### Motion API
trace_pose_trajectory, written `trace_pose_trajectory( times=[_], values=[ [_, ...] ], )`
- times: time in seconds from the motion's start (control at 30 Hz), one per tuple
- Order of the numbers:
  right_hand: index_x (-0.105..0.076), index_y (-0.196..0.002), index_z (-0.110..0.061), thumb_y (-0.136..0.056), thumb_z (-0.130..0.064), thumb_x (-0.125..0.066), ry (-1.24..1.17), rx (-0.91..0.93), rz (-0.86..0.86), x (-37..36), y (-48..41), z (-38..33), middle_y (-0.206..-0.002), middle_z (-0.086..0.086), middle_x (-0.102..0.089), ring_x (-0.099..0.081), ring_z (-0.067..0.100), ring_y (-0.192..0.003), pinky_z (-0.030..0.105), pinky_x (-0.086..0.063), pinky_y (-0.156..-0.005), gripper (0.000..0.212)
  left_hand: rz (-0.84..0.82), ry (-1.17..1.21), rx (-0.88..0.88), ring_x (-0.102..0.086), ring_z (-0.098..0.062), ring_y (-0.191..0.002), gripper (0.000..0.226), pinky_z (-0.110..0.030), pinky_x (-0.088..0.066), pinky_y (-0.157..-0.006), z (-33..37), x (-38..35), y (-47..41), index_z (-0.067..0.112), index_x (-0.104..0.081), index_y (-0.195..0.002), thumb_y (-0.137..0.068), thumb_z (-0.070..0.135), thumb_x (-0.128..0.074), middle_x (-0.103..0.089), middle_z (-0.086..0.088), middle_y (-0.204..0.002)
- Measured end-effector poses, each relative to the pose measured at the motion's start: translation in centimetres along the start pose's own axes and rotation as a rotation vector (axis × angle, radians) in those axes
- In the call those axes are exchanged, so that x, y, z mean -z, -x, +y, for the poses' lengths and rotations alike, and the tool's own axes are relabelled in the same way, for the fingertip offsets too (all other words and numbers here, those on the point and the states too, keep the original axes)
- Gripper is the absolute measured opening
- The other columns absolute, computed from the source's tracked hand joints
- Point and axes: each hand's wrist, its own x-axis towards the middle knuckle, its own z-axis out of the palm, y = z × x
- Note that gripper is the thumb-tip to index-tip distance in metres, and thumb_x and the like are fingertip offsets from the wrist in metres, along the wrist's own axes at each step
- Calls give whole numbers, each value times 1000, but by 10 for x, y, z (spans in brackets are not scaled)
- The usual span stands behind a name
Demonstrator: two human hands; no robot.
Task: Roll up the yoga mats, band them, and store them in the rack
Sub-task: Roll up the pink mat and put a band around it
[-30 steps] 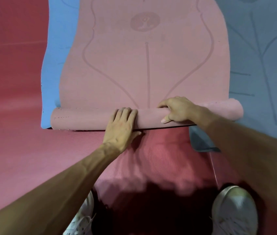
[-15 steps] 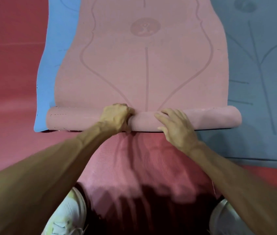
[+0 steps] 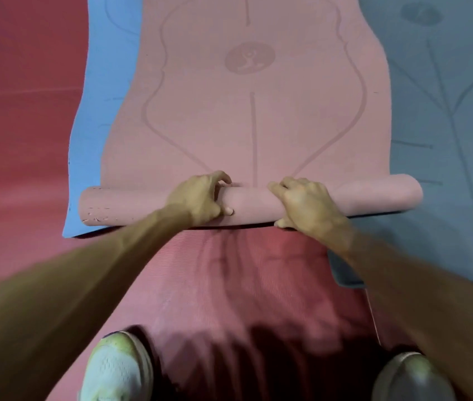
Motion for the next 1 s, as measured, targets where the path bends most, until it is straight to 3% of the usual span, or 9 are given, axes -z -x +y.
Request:
trace_pose_trajectory(
  times=[0.13,0.23,0.4,0.53,0.63,0.7,0.8,0.93,1.0],
  values=[
    [-54,-121,-22,-71,-49,-75,57,13,-11,16,-2,4,-109,2,-61,-61,25,-97,32,-42,-73,61,427,-60,-222,-49,-24,-113,45,-33,-31,-104,-5,-36,38,12,-57,-128,-90,36,-51,-57,-9,-121],
    [-60,-110,-22,-69,-46,-75,89,17,-62,27,-1,2,-102,3,-65,-61,26,-95,29,-33,-67,50,527,-15,-235,-40,-19,-117,49,-34,-26,-108,-3,-47,50,14,-56,-128,-87,39,-47,-54,-10,-124],
    [-65,-96,-25,-61,-48,-80,-19,20,-220,50,11,-4,-93,3,-68,-62,27,-94,29,-34,-67,45,354,-150,-250,-40,-30,-122,79,-40,-25,-110,-3,-41,68,16,-44,-139,-71,41,-77,-45,-12,-133],
    [-68,-98,-26,-56,-51,-81,-58,40,-290,60,28,-16,-90,3,-68,-61,27,-93,28,-36,-68,51,318,-231,-297,-41,-28,-117,92,-35,-22,-106,-8,-42,92,17,-39,-140,-63,39,-84,-44,-9,-129],
    [-70,-90,-23,-51,-52,-83,-117,51,-373,64,42,-23,-72,-2,-61,-59,24,-81,27,-37,-64,50,295,-250,-295,-44,-27,-114,90,-34,-24,-105,-6,-43,113,18,-40,-140,-63,29,-84,-44,-8,-128],
    [-70,-84,-21,-49,-52,-84,-145,78,-429,58,55,-30,-69,-3,-63,-58,22,-76,27,-39,-62,49,170,-224,-274,-43,-25,-117,87,-32,-24,-105,-5,-46,126,20,-38,-143,-68,31,-81,-43,-5,-130],
    [-69,-86,-19,-47,-53,-84,-164,64,-505,37,74,-39,-77,-1,-69,-61,23,-77,29,-47,-66,54,-23,-234,-243,-44,-21,-117,85,-32,-30,-99,-5,-56,134,27,-36,-145,-72,35,-77,-45,1,-128],
    [-52,-72,-22,-47,-57,-85,-173,6,-547,9,82,-39,-82,-2,-69,-57,23,-76,29,-42,-66,54,-67,-177,-191,-53,-24,-113,72,-34,-40,-94,-4,-80,127,30,-46,-139,-73,28,-74,-51,0,-123],
    [-58,-82,-24,-45,-62,-83,-174,-23,-539,2,82,-38,-94,-4,-70,-61,23,-85,30,-46,-72,58,-85,-167,-167,-57,-25,-110,67,-33,-43,-89,-4,-81,119,32,-52,-134,-71,25,-75,-54,0,-121]
  ],
)
